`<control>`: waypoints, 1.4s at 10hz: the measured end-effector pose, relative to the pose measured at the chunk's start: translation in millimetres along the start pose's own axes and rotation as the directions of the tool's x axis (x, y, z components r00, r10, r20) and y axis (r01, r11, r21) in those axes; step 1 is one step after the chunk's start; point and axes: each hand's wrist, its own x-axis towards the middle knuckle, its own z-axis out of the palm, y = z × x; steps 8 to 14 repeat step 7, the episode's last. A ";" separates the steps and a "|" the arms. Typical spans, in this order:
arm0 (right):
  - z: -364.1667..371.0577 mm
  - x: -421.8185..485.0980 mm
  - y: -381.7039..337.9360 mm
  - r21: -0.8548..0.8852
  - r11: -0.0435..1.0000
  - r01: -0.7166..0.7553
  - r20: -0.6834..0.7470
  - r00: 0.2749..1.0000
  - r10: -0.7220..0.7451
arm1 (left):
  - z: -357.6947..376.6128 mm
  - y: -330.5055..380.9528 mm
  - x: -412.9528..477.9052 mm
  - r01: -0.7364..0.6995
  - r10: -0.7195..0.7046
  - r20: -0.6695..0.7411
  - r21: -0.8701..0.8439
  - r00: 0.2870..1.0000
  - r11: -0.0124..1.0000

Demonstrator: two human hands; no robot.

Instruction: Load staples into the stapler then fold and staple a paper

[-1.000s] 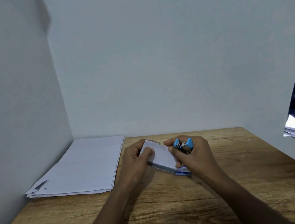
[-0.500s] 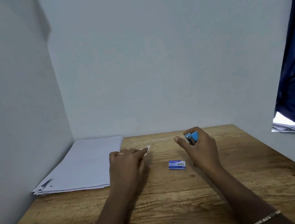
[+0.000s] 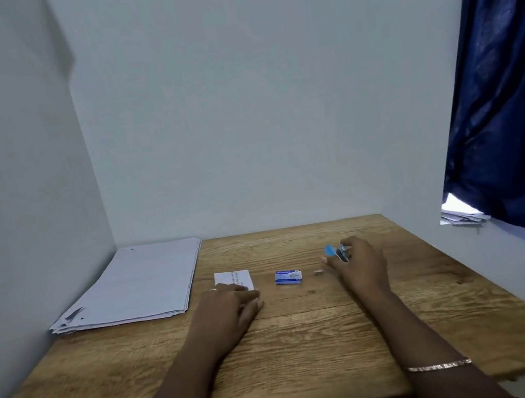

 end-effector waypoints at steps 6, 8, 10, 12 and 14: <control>22.1 16.0 11.8 -0.236 0.972 -0.010 0.026 1.000 0.016 | -2.2 4.1 -4.0 0.099 -0.129 -0.117 -0.233 0.985 0.967; 21.4 15.5 9.9 -0.114 0.992 -0.049 -0.073 0.997 0.040 | -0.8 5.1 -0.2 0.133 -0.193 -0.185 -0.293 0.964 0.947; 21.4 15.5 9.9 -0.114 0.992 -0.049 -0.073 0.997 0.040 | -0.8 5.1 -0.2 0.133 -0.193 -0.185 -0.293 0.964 0.947; 21.4 15.5 9.9 -0.114 0.992 -0.049 -0.073 0.997 0.040 | -0.8 5.1 -0.2 0.133 -0.193 -0.185 -0.293 0.964 0.947; 21.4 15.5 9.9 -0.114 0.992 -0.049 -0.073 0.997 0.040 | -0.8 5.1 -0.2 0.133 -0.193 -0.185 -0.293 0.964 0.947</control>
